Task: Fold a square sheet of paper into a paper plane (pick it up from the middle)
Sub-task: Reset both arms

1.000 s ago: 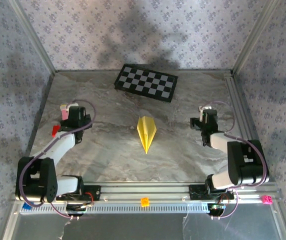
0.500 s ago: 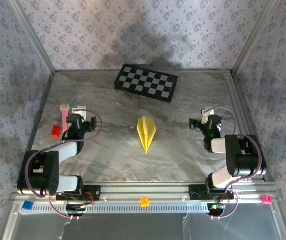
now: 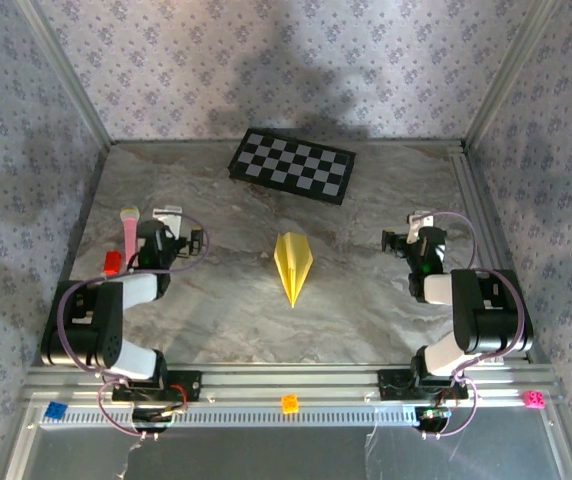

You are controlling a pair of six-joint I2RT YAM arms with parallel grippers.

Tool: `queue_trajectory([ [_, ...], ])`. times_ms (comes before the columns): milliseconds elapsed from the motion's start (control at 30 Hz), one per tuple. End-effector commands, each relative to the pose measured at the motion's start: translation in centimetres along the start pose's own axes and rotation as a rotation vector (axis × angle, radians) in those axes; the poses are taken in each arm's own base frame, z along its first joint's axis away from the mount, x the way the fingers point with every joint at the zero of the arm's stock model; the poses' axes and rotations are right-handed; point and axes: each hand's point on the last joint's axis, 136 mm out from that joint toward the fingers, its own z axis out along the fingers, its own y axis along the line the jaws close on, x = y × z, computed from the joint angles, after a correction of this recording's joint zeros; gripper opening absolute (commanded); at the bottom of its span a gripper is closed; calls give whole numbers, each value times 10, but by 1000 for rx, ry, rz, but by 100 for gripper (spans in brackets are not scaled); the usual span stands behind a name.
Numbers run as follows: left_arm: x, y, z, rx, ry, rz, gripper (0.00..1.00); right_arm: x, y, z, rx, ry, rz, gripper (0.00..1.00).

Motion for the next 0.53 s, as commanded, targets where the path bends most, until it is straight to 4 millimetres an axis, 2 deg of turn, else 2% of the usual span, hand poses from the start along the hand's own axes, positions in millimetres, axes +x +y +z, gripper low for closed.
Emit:
queue_trajectory([
  [0, -10, 16, 8, 13, -71, -104, 100, -12, -5, 2, 22, -34, 17, 100],
  [100, 0, 22, 7, 8, -83, -132, 99, -12, -5, 2, 21, -34, 18, 100],
  [167, 0, 34, 8, -59, -86, -161, 100, -12, -5, 2, 23, -34, 18, 100],
  [500, -1, 32, 8, -74, -77, -146, 100, -12, -6, 2, 22, -33, 18, 100],
])
